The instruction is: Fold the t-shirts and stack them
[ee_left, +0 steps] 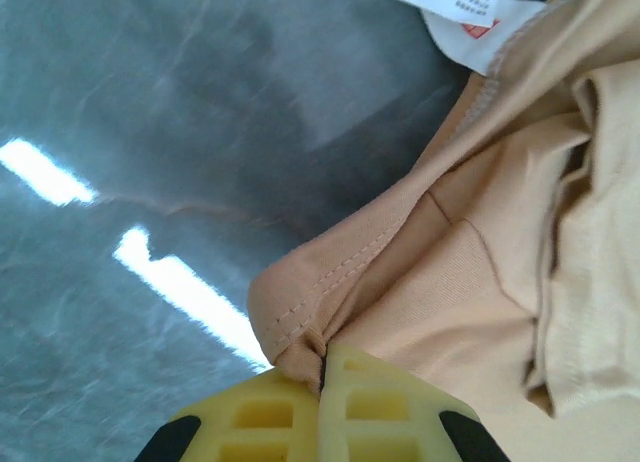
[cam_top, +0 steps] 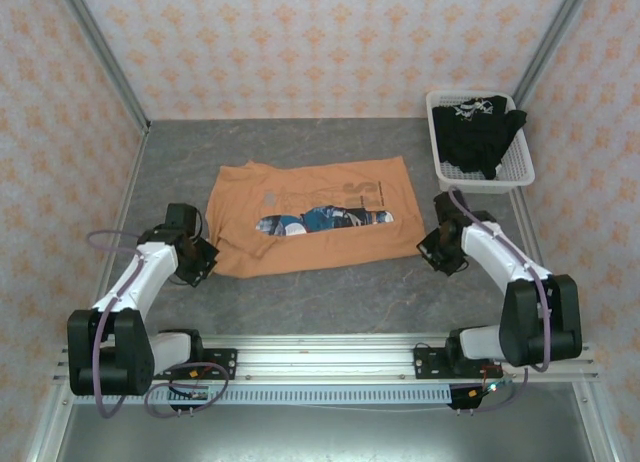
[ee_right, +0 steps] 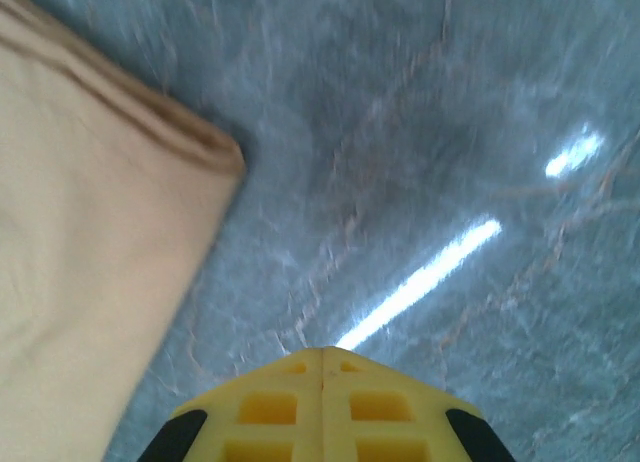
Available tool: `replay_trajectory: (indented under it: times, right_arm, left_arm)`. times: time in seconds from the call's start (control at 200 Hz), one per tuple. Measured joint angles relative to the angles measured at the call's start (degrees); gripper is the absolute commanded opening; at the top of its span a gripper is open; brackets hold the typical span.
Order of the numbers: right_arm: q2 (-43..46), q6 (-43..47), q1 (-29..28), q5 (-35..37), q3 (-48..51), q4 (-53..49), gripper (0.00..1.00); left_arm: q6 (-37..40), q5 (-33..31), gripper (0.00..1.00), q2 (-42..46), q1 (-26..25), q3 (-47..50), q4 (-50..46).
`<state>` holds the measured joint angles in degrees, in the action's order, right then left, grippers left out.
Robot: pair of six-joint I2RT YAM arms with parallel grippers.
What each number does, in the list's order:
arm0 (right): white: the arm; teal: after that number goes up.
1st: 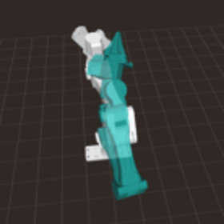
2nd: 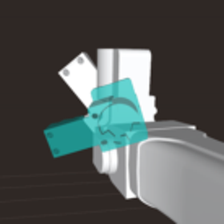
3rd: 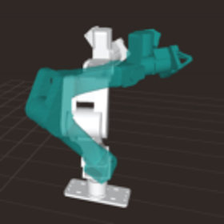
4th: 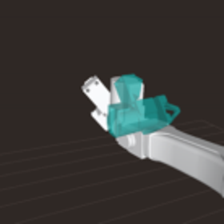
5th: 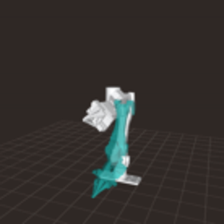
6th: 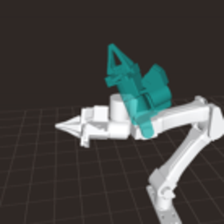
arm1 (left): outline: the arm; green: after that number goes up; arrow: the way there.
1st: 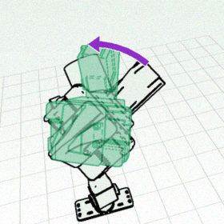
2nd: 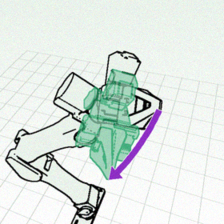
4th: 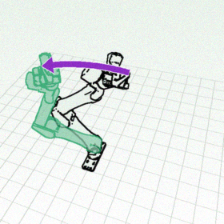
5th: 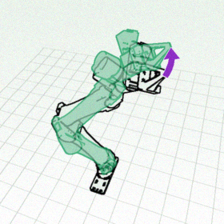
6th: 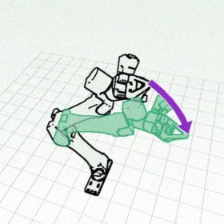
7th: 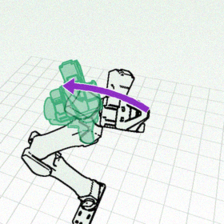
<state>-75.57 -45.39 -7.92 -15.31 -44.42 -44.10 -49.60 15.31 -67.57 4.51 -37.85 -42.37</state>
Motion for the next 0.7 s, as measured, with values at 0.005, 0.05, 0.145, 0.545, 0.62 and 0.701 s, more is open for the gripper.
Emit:
replay_trajectory:
  times: [0.005,0.05,0.145,0.545,0.62,0.701]
  right_arm:
    - [0.1,-0.2,-0.2,0.0,0.1,0.0,0.05]
    - [1.1,-0.8,-1.2,-0.4,1.0,0.0,0.07]
    - [2.3,-1.8,-2.1,-0.8,1.7,1.2,0.08]
    - [-15.2,3.1,-2.1,0.9,-9.0,8.0,0.18]
    - [-17.5,3.5,-2.1,1.1,-9.6,8.3,0.16]
    - [-18.7,3.5,-2.1,1.4,-9.4,8.2,0.14]
  left_arm:
    - [0.0,0.0,0.00,0.1,0.0,0.1,-0.1]
    - [0.1,-0.7,0.00,0.7,0.0,0.7,-0.8]
    - [0.2,-1.4,0.00,1.6,0.0,1.3,-1.5]
    - [1.6,-5.8,0.00,1.2,0.0,1.1,-1.8]
    - [1.7,-6.3,0.00,0.6,0.0,0.7,-1.8]
    - [1.7,-6.9,0.00,0.4,0.0,0.3,-1.8]
